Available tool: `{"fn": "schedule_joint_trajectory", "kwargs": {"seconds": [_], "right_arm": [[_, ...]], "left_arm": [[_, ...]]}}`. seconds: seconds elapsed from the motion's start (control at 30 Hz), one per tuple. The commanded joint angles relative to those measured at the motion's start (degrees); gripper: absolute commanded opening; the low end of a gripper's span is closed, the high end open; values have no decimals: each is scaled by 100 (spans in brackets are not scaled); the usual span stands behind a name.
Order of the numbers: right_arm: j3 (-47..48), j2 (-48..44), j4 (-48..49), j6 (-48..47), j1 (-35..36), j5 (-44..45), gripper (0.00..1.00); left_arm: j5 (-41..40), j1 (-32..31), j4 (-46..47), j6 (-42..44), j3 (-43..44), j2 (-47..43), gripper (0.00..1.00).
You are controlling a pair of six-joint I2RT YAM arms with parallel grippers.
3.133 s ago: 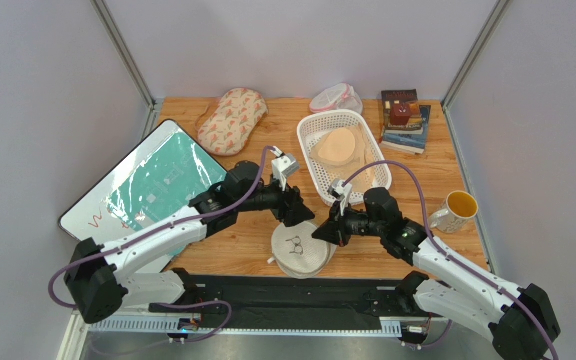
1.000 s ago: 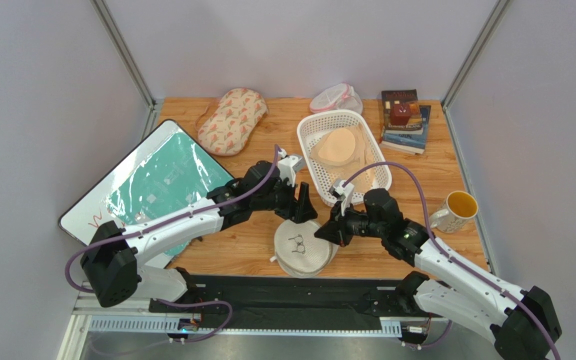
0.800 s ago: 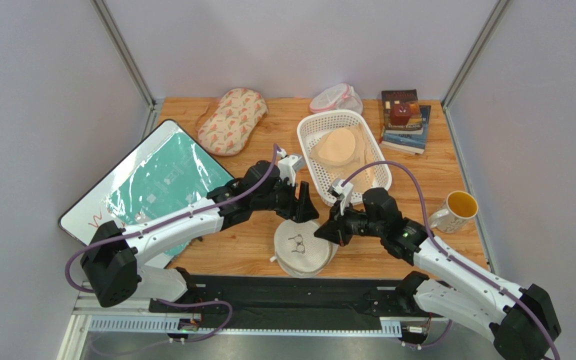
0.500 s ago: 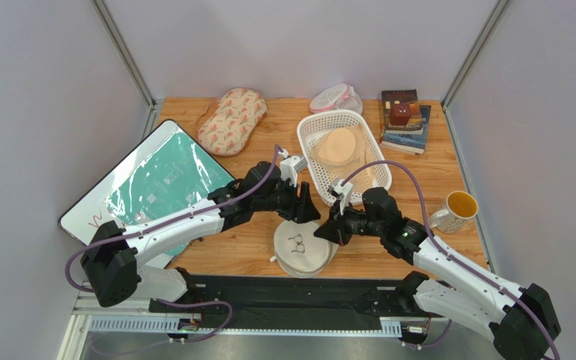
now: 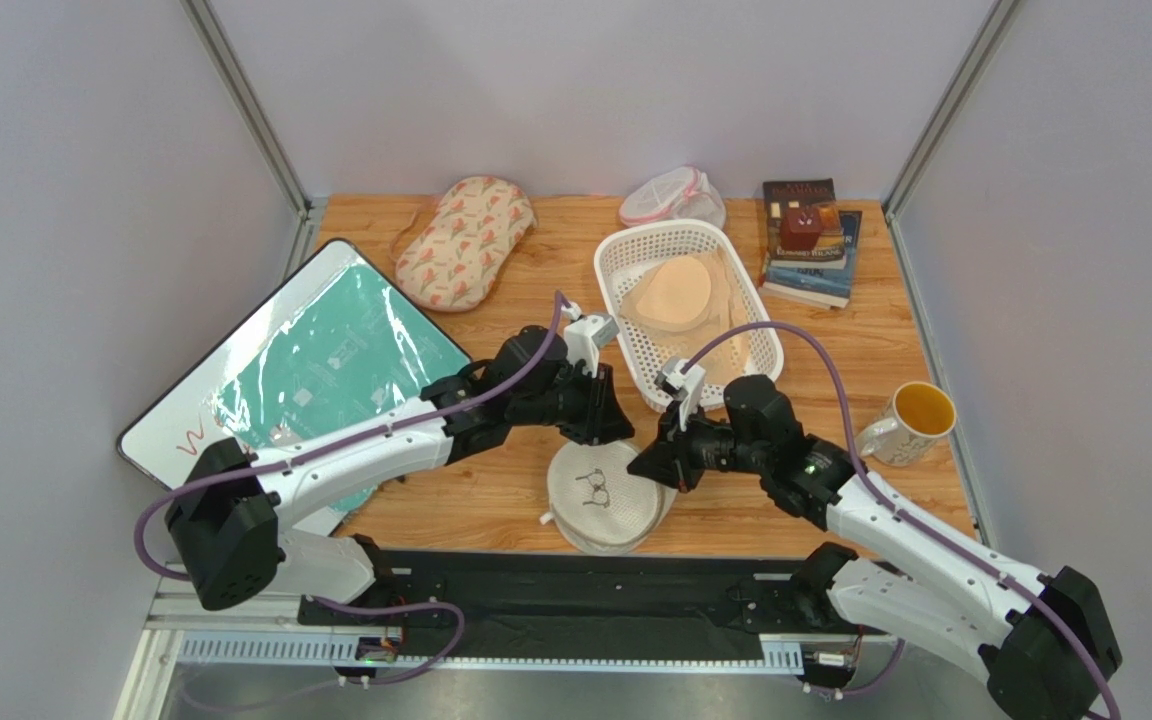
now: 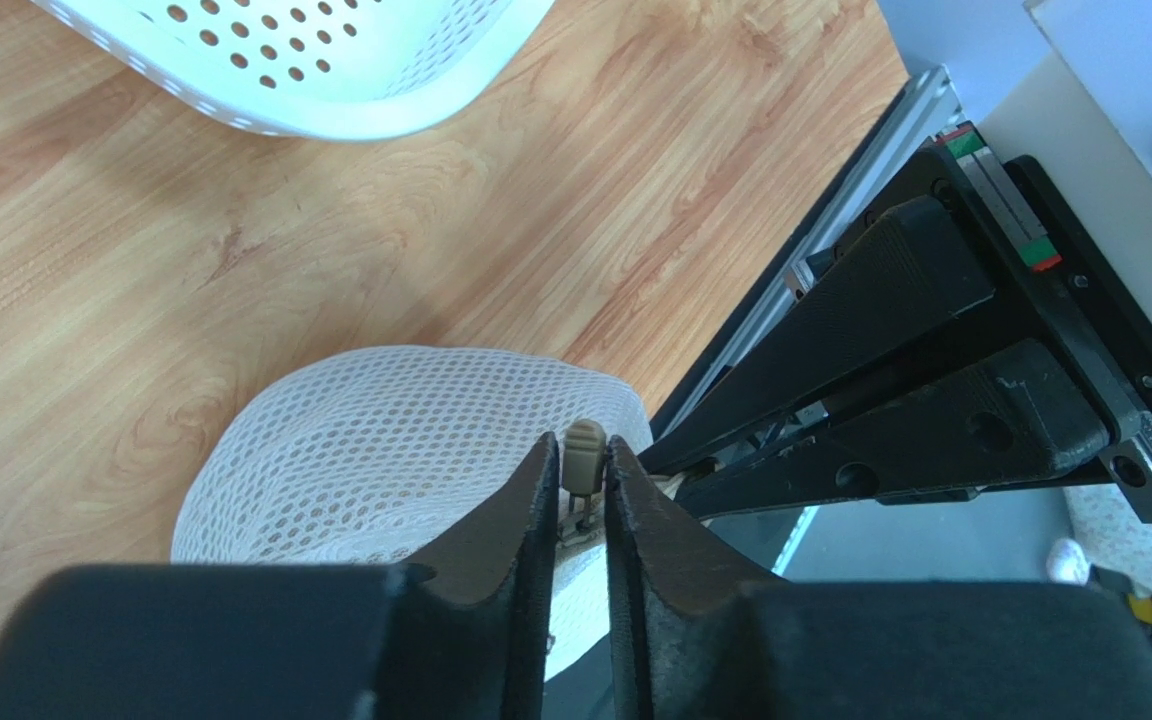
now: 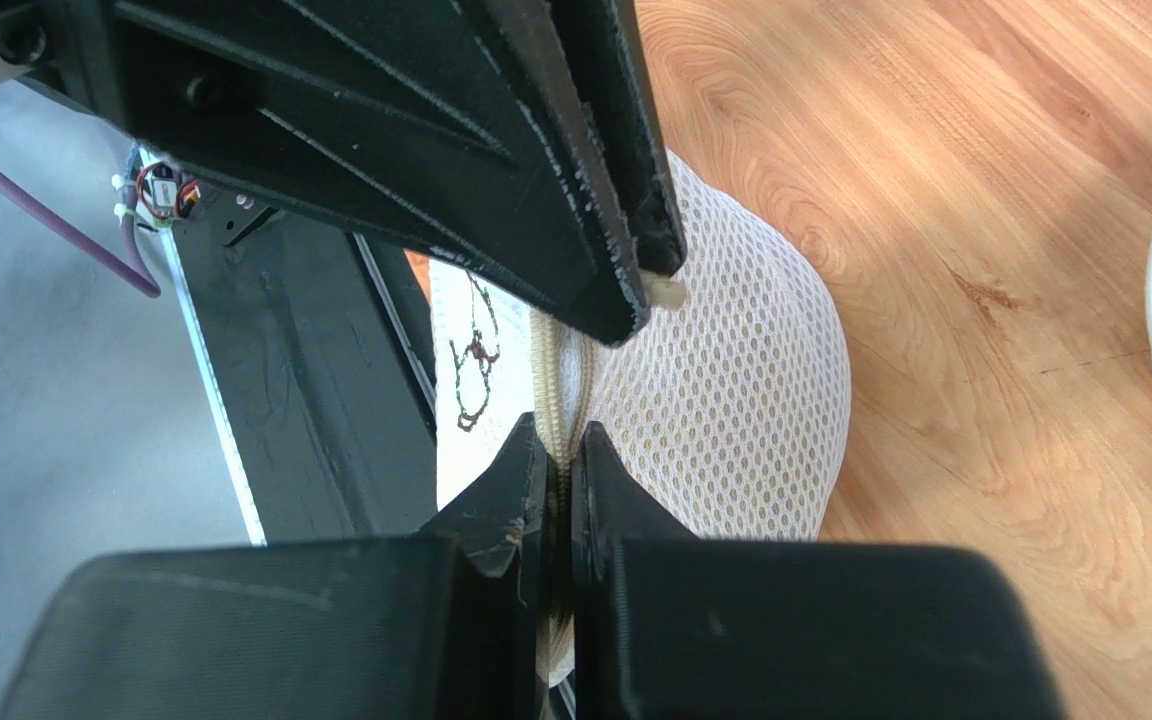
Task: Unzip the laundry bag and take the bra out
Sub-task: Unzip the laundry bag at the center of the board.
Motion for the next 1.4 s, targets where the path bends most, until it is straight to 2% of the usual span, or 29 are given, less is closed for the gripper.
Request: {"fn": "schedule_joint_trajectory", "kwargs": {"seconds": [0.0, 0.27, 0.37, 0.93, 1.37], "right_arm": [[228, -23, 79, -110, 7, 89, 0], [219, -58, 70, -102, 7, 124, 0], [210, -75, 61, -93, 7, 159, 0], [193, -190, -18, -31, 16, 327, 0], [193, -242, -62, -40, 7, 458, 0]], "left_arm": [[58, -64, 129, -33, 126, -7, 19], [84, -90, 120, 28, 152, 37, 11], [102, -90, 120, 63, 152, 72, 0], [-654, -90, -99, 406, -181, -648, 0], [-865, 50, -301, 486, -436, -1008, 0]]}}
